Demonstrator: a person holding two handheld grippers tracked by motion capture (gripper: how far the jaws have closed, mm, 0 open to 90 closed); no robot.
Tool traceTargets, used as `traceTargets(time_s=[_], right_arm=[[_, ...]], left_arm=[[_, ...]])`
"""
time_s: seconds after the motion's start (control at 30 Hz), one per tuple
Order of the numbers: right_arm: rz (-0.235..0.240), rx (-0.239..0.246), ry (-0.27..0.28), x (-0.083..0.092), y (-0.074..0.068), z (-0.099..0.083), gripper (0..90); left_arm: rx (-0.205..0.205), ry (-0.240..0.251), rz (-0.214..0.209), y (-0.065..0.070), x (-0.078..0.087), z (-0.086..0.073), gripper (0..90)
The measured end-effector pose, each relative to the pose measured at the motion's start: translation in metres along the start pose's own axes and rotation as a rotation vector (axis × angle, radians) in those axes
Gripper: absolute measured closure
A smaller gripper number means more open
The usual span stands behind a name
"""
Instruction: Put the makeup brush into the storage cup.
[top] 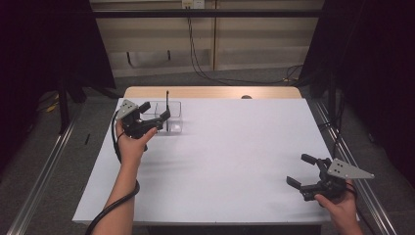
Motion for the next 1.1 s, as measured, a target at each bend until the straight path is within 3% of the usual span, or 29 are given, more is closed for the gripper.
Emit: traceTargets(time_s=[0.17,0.4,0.6,1.1], right_arm=[[0.001,-0.002,-0.003,0.000,0.000,0.000,0.1],[0.000,-0.002,-0.002,0.000,0.000,0.000,0.1],[-0.002,0.001,0.000,0.000,0.000,0.000,0.1],[0.000,0.002,-0.003,-0.002,0.000,0.001,0.1]], left_arm=[[0.010,0.002,-0.012,0.000,0.003,-0.002,3.5],[-0.014,0.002,-0.040,0.003,0.007,-0.004,0.1],[-0.012,0.017,-0.054,0.006,0.011,-0.006,0.0],[-0.052,-0.006,-0.079,0.010,0.021,-0.012,0.0]])
Point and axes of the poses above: each handheld gripper's, and its own axes: x roughly backward along the jaws, z roughly out of its top, y roughly to its right, the point moved 5 cm from there along -x, roughly forward along the jaws
